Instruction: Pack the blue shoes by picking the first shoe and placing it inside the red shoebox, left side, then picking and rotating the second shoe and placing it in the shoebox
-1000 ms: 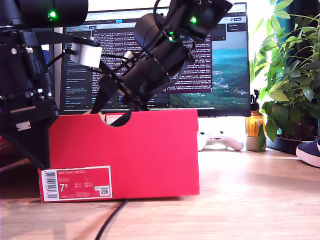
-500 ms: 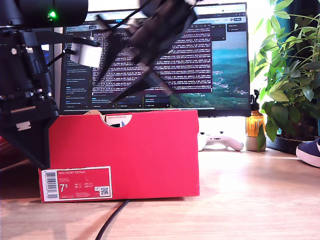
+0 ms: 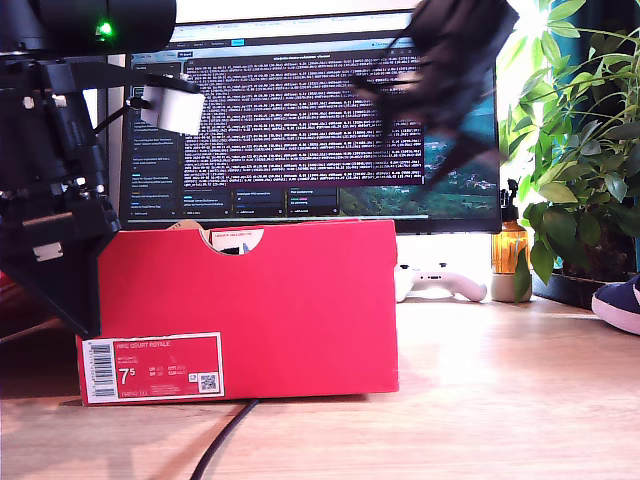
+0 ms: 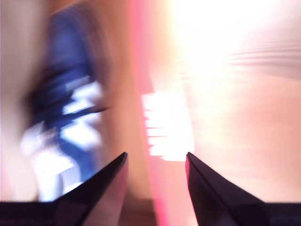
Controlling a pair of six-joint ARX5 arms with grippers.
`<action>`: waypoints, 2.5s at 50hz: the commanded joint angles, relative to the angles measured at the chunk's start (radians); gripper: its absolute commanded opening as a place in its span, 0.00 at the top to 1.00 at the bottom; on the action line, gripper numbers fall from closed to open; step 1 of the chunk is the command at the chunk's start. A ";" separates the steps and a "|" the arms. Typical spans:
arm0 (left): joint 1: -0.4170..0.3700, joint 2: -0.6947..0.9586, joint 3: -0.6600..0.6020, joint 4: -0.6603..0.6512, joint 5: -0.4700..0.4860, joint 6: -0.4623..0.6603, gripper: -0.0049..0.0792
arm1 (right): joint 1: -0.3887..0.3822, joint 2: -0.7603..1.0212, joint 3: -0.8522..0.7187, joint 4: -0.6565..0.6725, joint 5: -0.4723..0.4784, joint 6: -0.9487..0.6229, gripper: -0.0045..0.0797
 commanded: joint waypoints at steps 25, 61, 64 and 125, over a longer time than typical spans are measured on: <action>-0.003 0.011 0.001 0.005 0.004 0.003 0.96 | -0.070 -0.140 -0.018 -0.203 0.475 0.451 0.52; 0.000 0.011 0.001 0.005 0.007 0.003 0.96 | -0.366 -0.410 -0.541 -0.204 0.529 0.557 0.26; 0.000 0.011 0.001 0.005 0.007 0.003 0.96 | -0.385 -0.410 -0.559 -0.203 0.528 0.558 0.25; 0.000 0.011 0.001 0.009 0.010 0.003 0.96 | -0.477 -0.202 -0.784 0.167 0.484 0.577 0.98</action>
